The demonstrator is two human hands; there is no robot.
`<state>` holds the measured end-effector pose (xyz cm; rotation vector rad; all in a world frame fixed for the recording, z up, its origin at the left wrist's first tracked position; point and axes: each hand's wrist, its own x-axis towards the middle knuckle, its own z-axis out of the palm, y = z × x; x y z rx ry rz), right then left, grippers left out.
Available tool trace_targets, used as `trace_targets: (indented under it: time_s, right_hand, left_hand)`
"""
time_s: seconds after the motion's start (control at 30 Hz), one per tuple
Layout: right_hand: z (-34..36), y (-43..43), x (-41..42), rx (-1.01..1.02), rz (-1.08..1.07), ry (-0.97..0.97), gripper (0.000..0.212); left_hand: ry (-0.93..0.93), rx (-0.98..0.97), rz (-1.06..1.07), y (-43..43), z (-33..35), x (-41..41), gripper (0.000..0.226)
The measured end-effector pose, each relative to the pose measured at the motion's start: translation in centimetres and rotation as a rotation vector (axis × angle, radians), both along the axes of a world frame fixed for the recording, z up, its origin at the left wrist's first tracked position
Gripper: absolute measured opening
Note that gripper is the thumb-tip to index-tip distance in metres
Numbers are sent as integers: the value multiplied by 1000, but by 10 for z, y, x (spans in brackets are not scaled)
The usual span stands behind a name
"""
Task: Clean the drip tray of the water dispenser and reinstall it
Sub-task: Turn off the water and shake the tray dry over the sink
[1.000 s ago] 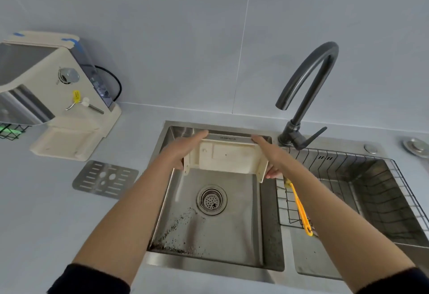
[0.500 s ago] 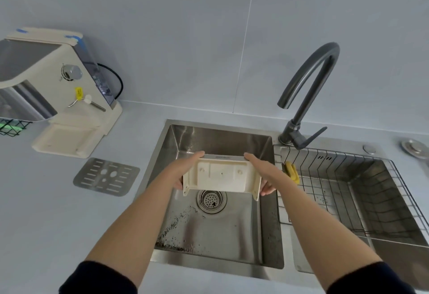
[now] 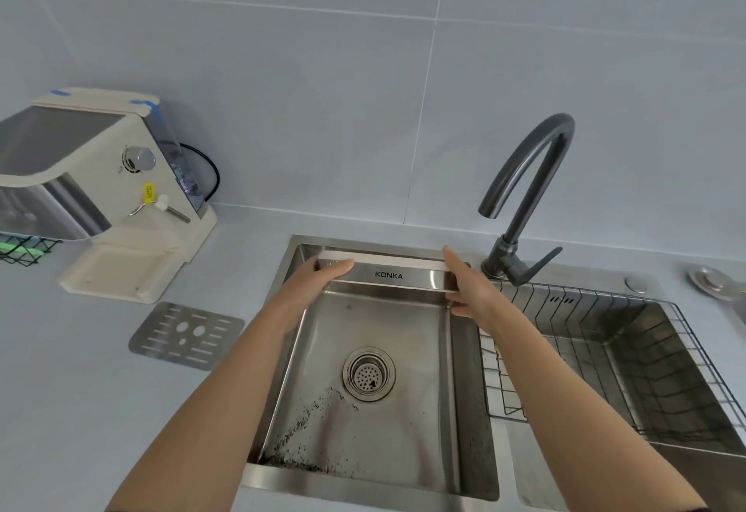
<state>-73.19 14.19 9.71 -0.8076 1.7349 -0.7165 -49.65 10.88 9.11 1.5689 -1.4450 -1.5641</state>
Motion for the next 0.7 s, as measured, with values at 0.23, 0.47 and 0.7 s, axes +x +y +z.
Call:
trace_targets:
  time_s: [0.23, 0.47, 0.7]
  right_hand:
    - [1, 3, -2, -223, 8, -271, 37]
    - [-5, 10, -1, -372, 73, -293, 42]
    - [-4, 13, 4, -410, 88, -283, 45]
  left_hand:
    - [249, -167, -67, 12, 3, 6, 65]
    - [360, -136, 115, 7, -5, 6, 30]
    - [304, -154, 138, 10, 1, 7, 44]
